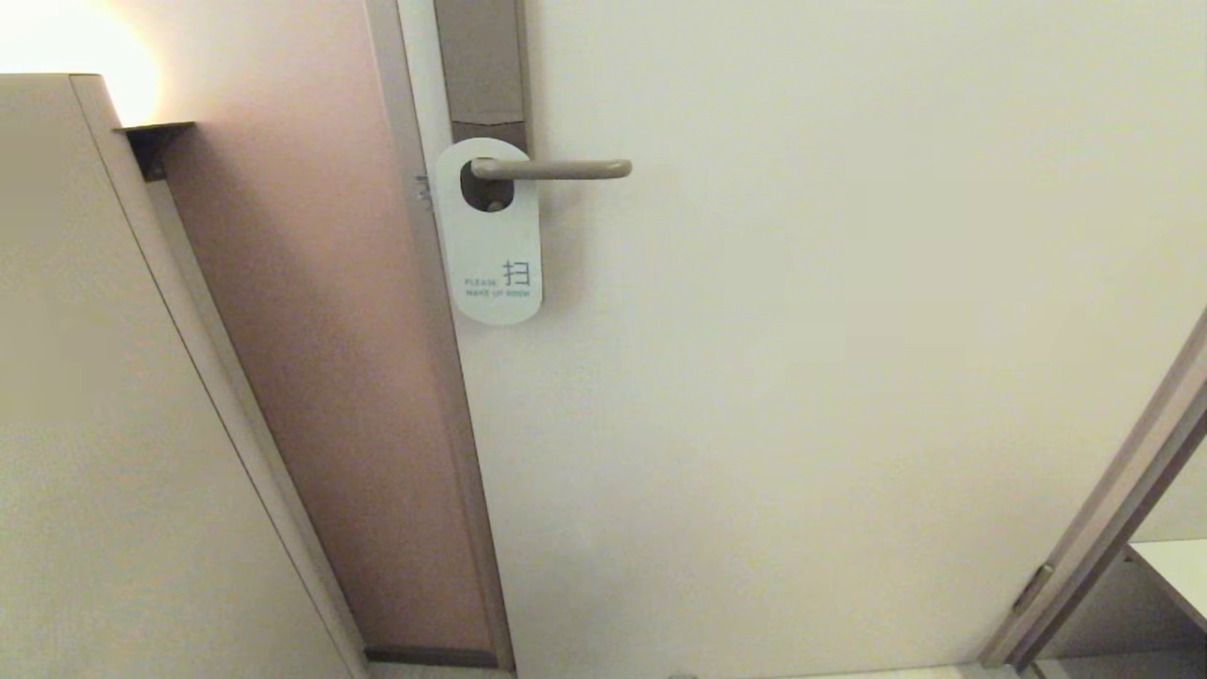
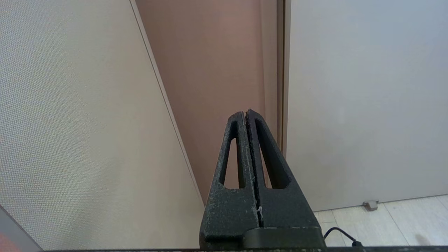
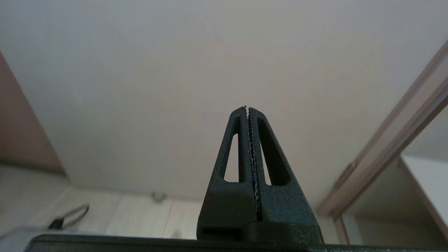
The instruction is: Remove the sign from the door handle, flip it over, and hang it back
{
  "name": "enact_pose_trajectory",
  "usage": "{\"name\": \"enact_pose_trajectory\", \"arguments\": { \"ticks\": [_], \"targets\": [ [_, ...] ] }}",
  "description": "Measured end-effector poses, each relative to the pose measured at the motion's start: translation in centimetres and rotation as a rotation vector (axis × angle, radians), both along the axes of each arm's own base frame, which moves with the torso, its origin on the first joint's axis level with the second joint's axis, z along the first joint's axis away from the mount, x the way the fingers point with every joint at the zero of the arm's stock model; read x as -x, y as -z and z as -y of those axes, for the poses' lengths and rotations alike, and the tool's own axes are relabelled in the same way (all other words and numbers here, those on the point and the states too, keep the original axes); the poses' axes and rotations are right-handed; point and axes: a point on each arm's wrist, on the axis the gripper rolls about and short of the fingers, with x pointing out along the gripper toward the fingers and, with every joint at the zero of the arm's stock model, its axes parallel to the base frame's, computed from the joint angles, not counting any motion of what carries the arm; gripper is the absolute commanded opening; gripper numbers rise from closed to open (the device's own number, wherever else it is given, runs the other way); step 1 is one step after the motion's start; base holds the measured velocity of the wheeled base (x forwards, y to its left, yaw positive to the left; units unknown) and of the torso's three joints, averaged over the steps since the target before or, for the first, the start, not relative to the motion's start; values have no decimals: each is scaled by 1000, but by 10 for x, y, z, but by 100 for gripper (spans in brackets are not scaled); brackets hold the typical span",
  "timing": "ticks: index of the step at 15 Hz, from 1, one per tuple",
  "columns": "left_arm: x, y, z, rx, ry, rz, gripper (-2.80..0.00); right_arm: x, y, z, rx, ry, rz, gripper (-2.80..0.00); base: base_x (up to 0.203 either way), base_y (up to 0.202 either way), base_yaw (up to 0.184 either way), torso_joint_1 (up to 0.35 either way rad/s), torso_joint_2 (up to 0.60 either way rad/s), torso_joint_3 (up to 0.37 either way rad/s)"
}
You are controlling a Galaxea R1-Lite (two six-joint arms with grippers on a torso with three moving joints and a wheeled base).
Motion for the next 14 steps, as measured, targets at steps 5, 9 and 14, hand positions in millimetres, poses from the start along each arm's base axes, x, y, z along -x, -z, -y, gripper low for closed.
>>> {"name": "enact_pose_trajectory", "arguments": {
  "ticks": [5,9,14],
  "targets": [
    [0,0,0,0,0,0,-280,4,1,0,-3,-1,46,-280,0,0,0,0,0,0],
    [0,0,0,0,0,0,-280,4,1,0,-3,-1,49,-280,0,0,0,0,0,0],
    [0,0,0,0,0,0,-280,4,1,0,-2,-1,49,-280,0,0,0,0,0,0]
  ]
}}
